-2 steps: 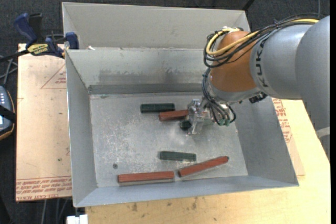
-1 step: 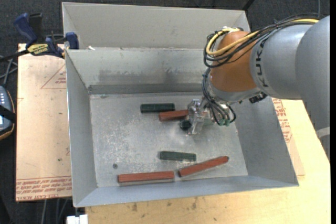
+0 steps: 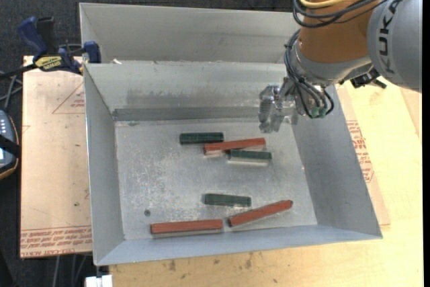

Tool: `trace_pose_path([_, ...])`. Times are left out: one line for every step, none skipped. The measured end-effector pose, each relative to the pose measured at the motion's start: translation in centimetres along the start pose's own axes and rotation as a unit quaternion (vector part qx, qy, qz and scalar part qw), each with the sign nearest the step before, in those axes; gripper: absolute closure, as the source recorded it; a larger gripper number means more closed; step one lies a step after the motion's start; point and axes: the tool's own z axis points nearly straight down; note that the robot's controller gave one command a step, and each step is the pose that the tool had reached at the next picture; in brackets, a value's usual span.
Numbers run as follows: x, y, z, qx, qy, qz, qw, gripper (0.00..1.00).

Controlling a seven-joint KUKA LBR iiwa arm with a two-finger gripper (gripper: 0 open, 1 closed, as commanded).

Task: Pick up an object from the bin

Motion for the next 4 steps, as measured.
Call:
trace_pose_path([0.1,0.0,0.3,0.000,0.0031,0.000,1.0000,0.00])
trace_pose_path([0.1,0.0,0.3,0.000,0.0031,0.000,1.0000,0.00])
trace_pose_path([-0.9,0.7,4.1,0.000,-0.0010,-0.021,0.9998,0.00])
trace_pose_path([-1.0,0.9,9.9,0.000,0.0049,-0.025,0.9997,0.00])
